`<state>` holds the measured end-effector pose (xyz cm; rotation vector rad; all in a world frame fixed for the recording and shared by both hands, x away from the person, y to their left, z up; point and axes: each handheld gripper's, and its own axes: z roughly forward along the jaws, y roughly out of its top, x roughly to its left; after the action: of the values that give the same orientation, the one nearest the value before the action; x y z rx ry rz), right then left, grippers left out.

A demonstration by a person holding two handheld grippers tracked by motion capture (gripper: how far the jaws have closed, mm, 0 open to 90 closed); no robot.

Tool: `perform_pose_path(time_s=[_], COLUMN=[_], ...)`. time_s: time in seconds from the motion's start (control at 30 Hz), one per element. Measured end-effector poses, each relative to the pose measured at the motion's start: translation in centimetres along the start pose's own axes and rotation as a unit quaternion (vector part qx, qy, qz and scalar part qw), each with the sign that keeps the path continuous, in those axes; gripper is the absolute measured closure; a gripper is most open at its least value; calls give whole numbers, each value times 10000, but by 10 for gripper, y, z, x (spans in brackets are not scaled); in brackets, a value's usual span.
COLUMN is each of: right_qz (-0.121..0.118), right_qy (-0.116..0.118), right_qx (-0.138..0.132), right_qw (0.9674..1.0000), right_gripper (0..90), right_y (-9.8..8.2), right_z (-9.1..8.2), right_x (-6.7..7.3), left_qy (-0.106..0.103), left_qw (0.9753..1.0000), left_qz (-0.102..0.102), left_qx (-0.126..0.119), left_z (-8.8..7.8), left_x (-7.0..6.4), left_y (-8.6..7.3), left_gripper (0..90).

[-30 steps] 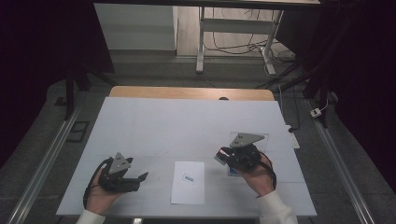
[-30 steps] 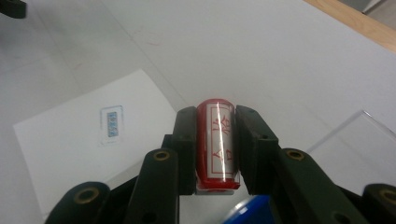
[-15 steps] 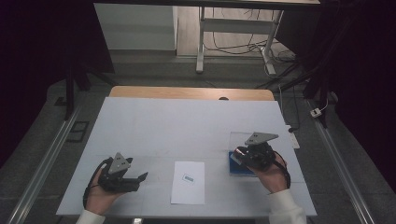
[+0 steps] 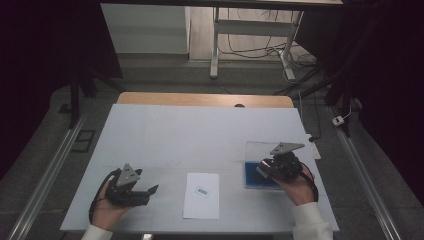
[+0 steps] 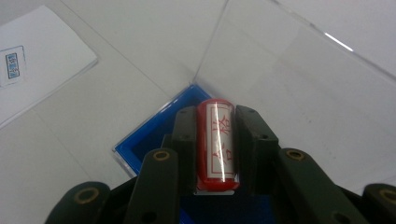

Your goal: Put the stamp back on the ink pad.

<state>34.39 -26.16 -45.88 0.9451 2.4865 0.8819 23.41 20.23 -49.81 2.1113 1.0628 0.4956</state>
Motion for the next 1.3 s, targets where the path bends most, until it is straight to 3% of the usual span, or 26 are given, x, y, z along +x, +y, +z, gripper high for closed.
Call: perform_pose_path(time_s=[0.37, 0.67, 0.77, 0.97, 1.3], right_qz=[52, 55, 139, 246, 277], right_qy=[1, 11, 138, 80, 154], right_qx=[187, 170, 88, -169, -601], right_qw=[9998, 9998, 9998, 9995, 9977], right_gripper=[699, 686, 577, 383, 339], right_y=[-6, -7, -7, -10, -37], right_z=[9, 9, 9, 4, -14], right_x=[-3, -4, -4, -4, 0], left_qy=[-18, -27, -24, -14, -33], left_qw=[10000, 10000, 10000, 10000, 10000], left_qz=[22, 44, 40, 39, 21], left_qx=[-13, 3, 4, -6, 3], left_z=[0, 0, 0, 0, 0], left_x=[0, 0, 0, -1, -2], left_y=[0, 0, 0, 0, -2], left_gripper=[233, 233, 232, 232, 230])
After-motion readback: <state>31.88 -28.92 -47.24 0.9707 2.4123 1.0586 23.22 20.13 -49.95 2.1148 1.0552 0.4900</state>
